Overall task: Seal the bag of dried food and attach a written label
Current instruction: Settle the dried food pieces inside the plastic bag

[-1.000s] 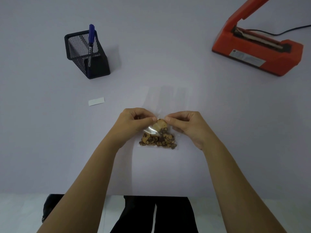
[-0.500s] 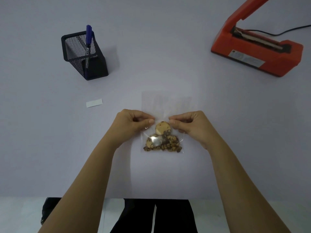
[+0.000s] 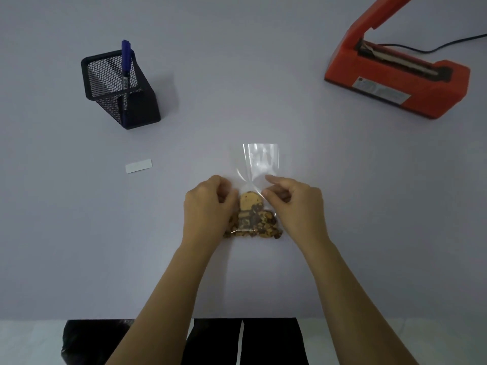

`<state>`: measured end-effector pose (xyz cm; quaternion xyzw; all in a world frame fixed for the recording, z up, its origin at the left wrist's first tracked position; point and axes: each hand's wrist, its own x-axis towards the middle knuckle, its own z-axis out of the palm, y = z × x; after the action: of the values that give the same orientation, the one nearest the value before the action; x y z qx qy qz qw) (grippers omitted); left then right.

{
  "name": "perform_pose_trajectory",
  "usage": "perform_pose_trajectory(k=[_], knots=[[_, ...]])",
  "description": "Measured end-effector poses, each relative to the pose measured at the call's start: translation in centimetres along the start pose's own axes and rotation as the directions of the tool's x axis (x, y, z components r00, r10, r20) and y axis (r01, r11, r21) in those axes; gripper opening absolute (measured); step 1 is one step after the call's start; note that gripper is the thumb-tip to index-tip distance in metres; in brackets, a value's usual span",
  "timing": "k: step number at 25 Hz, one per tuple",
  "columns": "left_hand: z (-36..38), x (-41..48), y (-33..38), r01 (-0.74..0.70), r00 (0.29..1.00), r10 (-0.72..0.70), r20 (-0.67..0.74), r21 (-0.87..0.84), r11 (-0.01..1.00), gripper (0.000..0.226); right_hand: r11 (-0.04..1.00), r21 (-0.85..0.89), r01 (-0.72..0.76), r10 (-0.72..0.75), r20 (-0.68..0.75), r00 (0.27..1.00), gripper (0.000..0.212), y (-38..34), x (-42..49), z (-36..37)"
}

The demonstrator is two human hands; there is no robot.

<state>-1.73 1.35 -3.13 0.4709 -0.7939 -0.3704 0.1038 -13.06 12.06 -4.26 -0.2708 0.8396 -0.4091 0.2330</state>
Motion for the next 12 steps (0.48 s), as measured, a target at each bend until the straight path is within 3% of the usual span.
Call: perform_pose_trajectory(k=[2, 4, 7, 9, 12], knots=[[0.5, -0.1, 0.3, 0.018, 0.999, -0.017, -0.036, 0.024, 1.000, 0.045, 0.998, -0.062, 0.014, -0.014, -0.008, 1.000, 0.043, -0.1, 0.1, 0.0], [0.7, 0.0, 0.0, 0.014, 0.997, -0.010, -0.078, 0.050, 0.999, 0.057, 0.995, -0.103, 0.000, -0.001, -0.005, 1.000, 0.060, -0.1, 0.4, 0.1], [0.8, 0.2, -0.1, -0.113, 0.990, 0.123, -0.066, 0.136, 0.984, 0.031, 0.984, -0.178, 0.018, -0.019, -0.004, 1.000, 0.072, -0.4, 0.6, 0.0], [1.1, 0.4, -0.1, -0.245, 0.968, 0.252, -0.005, 0.205, 0.947, 0.013, 0.954, -0.275, 0.118, -0.118, 0.018, 0.993, 0.055, -0.7, 0.9, -0.1], [1.1, 1.0, 0.0, -0.269, 0.963, 0.267, 0.041, 0.237, 0.934, 0.009, 0.902, -0.367, 0.229, -0.195, 0.128, 0.972, 0.019, -1.1, 1.5, 0.1]])
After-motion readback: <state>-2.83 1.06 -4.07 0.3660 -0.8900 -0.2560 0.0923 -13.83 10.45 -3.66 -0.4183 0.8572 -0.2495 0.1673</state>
